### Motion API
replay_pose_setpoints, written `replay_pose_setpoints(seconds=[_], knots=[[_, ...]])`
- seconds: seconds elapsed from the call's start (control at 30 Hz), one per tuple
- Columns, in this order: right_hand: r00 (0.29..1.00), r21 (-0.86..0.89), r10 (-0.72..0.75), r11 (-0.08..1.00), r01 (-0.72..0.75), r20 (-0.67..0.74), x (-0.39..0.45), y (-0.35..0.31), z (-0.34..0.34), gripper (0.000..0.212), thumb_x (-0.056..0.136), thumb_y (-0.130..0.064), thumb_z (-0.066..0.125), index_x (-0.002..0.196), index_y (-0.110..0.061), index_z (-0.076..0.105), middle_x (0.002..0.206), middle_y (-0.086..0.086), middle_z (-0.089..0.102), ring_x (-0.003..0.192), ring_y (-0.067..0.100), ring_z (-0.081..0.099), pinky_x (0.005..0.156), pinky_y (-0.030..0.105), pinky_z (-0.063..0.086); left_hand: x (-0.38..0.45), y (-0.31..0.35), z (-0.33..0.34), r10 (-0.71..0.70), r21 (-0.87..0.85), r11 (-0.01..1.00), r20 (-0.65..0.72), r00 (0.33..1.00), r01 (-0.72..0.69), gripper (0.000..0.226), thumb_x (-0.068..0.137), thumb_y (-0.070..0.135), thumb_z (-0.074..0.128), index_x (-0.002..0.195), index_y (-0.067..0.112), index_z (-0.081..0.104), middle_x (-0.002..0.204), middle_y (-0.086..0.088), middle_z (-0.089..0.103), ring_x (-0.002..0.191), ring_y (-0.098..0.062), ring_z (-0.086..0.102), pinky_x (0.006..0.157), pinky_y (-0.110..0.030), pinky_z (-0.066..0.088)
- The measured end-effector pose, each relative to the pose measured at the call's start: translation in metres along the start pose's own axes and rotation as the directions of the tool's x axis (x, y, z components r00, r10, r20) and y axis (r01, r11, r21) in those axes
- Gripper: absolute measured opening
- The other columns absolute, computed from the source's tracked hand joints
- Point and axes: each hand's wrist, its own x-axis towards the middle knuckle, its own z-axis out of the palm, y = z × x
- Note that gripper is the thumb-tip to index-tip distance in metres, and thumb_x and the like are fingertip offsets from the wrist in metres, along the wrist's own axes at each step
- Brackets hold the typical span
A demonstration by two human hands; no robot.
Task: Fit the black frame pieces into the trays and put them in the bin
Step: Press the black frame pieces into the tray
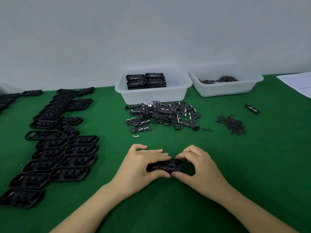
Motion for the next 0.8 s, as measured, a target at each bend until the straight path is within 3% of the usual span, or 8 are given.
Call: replay_pose_setpoints(seconds=[0.2,0.4,0.53,0.63,0.7,0.8], knots=[[1.0,-0.005,0.008,1.0,-0.008,0.029,0.0,0.0,0.0,0.041,0.073,-0.055,0.061,0.105,-0.031,0.057,0.097,-0.021,0.043,0.089,-0.005,0.036,0.079,0.014,0.027,-0.02,-0.019,-0.012,0.091,0.098,0.991,-0.044,0.995,-0.086,0.031,0.08,0.048,0.06,0.101,0.028,0.072,0.116,0.013,0.065,0.102,0.002,0.059,0.089,-0.024,0.036],[0.999,-0.004,0.0,1.0,0.0,0.039,-0.002,0.0,-0.001,0.039,0.072,-0.054,0.061,0.103,-0.03,0.056,0.097,-0.021,0.044,0.088,-0.009,0.035,0.08,0.011,0.027,-0.024,-0.02,-0.009,0.15,0.121,0.983,-0.072,0.986,-0.14,0.025,0.084,0.039,0.059,0.099,0.025,0.073,0.115,0.009,0.066,0.088,-0.002,0.059,0.081,-0.025,0.041],[0.999,-0.005,-0.008,1.0,0.008,0.04,-0.002,-0.001,-0.002,0.039,0.072,-0.054,0.06,0.103,-0.03,0.058,0.098,-0.02,0.046,0.091,-0.005,0.038,0.082,0.018,0.032,-0.026,-0.021,-0.01,0.161,0.115,0.981,-0.063,0.985,-0.153,0.023,0.084,0.039,0.061,0.099,0.026,0.073,0.115,0.009,0.066,0.089,-0.002,0.063,0.08,-0.026,0.042],[0.999,-0.015,-0.013,1.0,0.014,0.045,-0.003,-0.001,-0.002,0.042,0.072,-0.056,0.058,0.104,-0.03,0.058,0.099,-0.02,0.045,0.092,-0.003,0.039,0.084,0.02,0.033,-0.027,-0.022,-0.008,0.19,0.145,0.973,-0.084,0.978,-0.177,0.02,0.083,0.036,0.063,0.098,0.026,0.073,0.116,0.009,0.066,0.1,-0.001,0.062,0.082,-0.027,0.042],[0.999,-0.026,-0.017,0.999,0.019,0.048,-0.003,-0.001,-0.002,0.043,0.071,-0.058,0.056,0.104,-0.03,0.058,0.099,-0.02,0.045,0.093,-0.002,0.04,0.084,0.018,0.032,-0.027,-0.023,-0.008,0.216,0.203,0.961,-0.118,0.969,-0.19,0.019,0.083,0.036,0.064,0.095,0.026,0.074,0.112,0.009,0.067,0.103,-0.004,0.062,0.081,-0.03,0.042],[0.999,-0.024,-0.017,1.0,0.018,0.048,-0.003,0.0,-0.002,0.042,0.072,-0.058,0.056,0.103,-0.029,0.058,0.097,-0.02,0.045,0.091,-0.003,0.039,0.081,0.013,0.029,-0.027,-0.025,-0.011,0.242,0.275,0.943,-0.181,0.953,-0.188,0.017,0.083,0.038,0.065,0.089,0.025,0.075,0.098,0.011,0.069,0.09,-0.01,0.063,0.074,-0.035,0.041]])
